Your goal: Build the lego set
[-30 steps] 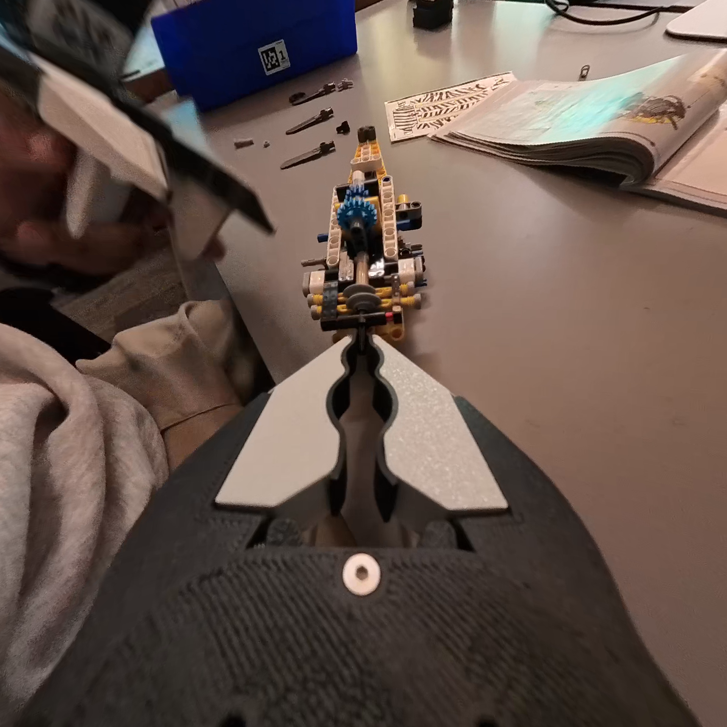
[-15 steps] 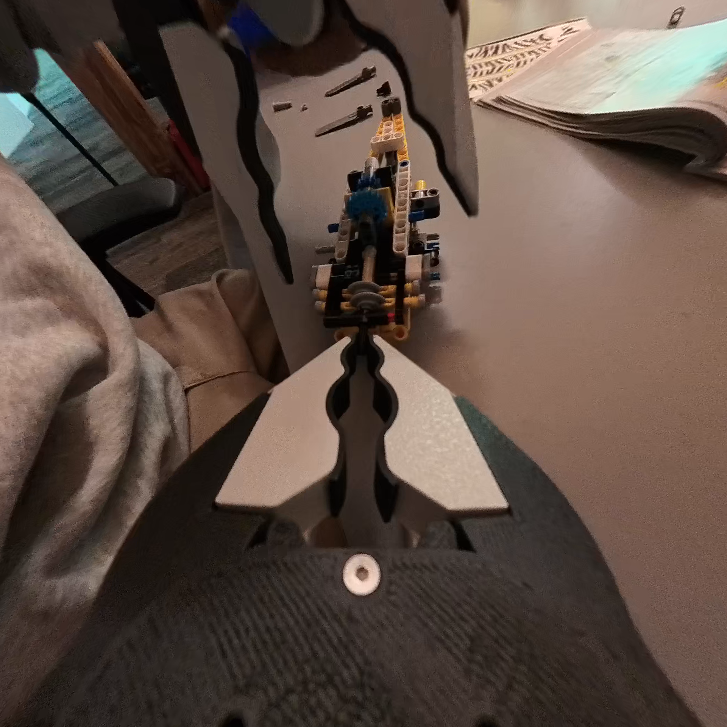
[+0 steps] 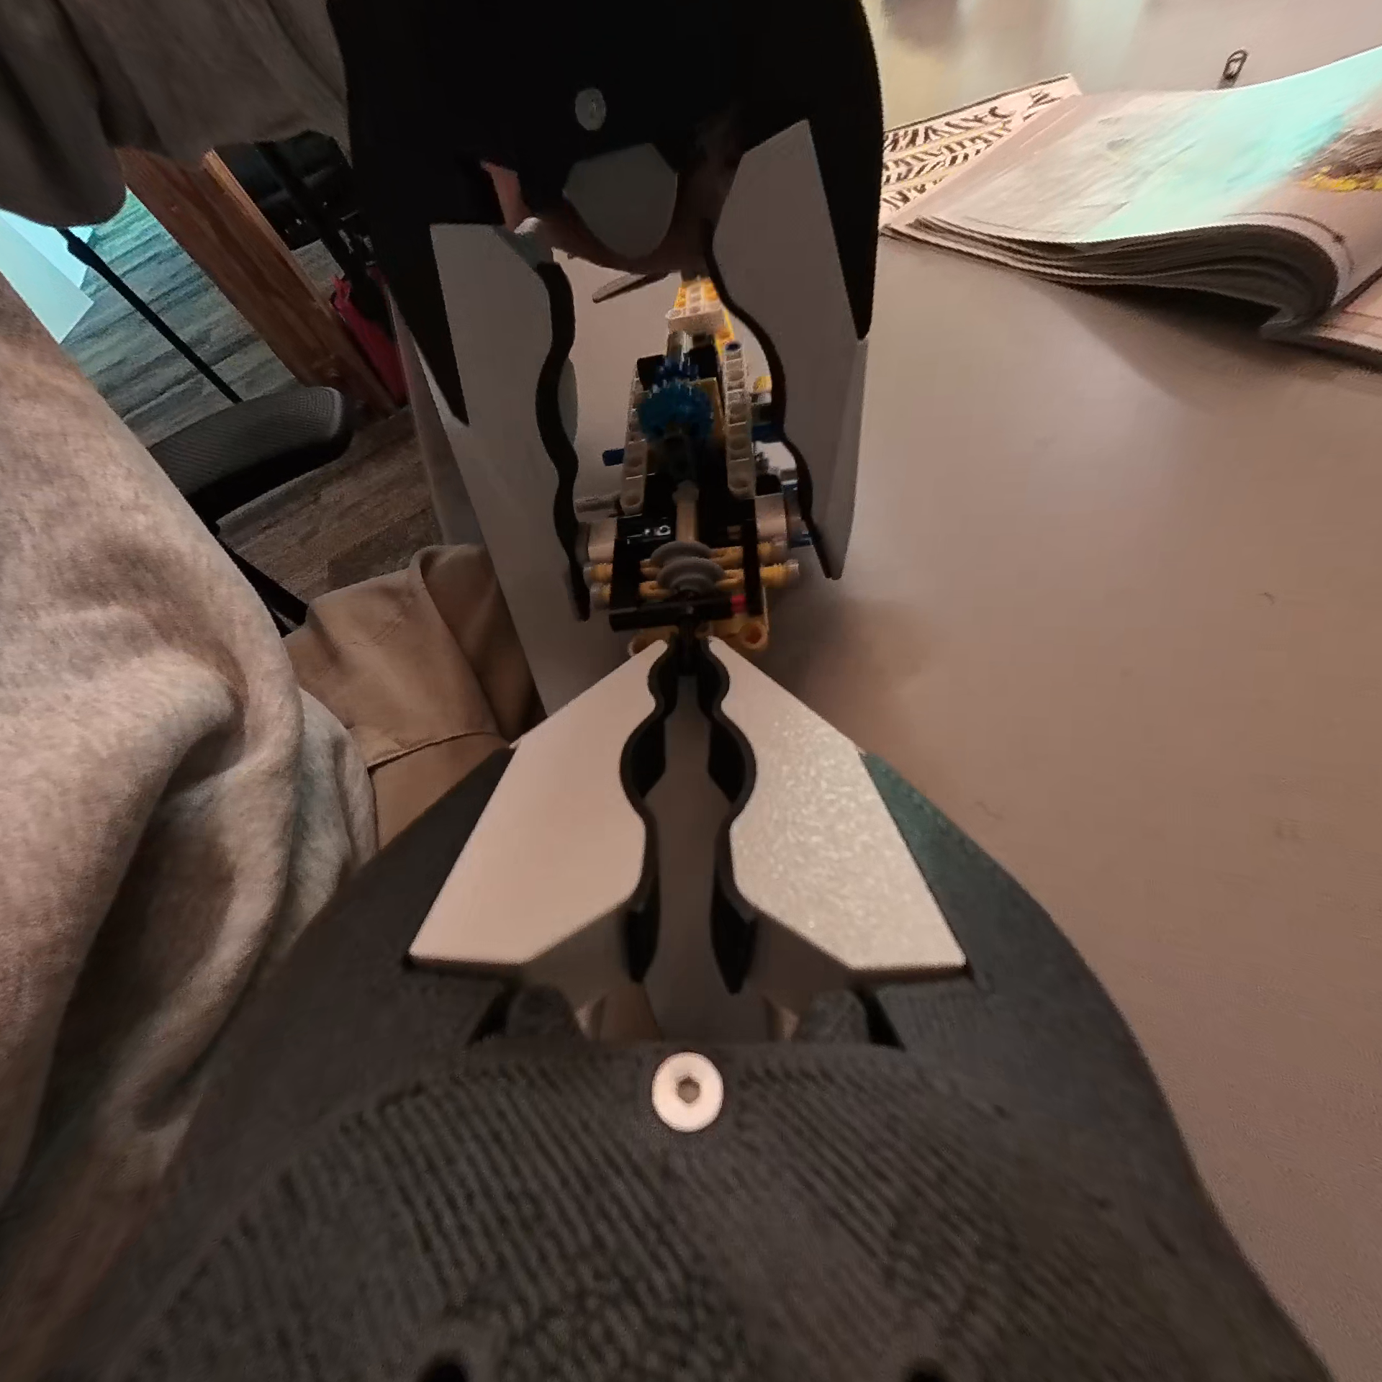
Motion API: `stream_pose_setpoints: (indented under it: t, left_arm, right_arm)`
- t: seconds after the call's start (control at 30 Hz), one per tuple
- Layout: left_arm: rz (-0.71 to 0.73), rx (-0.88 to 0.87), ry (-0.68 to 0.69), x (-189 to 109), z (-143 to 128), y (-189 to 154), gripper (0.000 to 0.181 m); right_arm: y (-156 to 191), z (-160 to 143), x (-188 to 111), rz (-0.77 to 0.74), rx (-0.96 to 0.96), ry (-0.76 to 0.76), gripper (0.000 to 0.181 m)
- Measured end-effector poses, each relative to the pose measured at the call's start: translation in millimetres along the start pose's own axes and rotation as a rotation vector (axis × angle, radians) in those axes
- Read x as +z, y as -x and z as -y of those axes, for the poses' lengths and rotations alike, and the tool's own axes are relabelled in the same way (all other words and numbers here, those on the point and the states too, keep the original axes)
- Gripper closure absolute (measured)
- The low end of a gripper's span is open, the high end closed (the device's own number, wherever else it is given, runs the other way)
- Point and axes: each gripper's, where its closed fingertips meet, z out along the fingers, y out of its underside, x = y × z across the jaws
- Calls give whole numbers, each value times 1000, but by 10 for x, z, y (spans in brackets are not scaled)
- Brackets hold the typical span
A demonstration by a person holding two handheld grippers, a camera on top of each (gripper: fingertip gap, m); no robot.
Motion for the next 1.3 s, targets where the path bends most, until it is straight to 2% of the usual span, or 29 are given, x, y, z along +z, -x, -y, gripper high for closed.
stream_pose_setpoints:
  t: [0.6, 1.3]
  left_arm:
    - [6, 18, -44, 32, -2, -49, 103]
    - [35, 95, -16, 93, -25, -97, 103]
  right_arm:
    - [29, -57, 37, 32, 37, 32, 179]
    - [54, -173, 79, 83, 79, 122, 179]
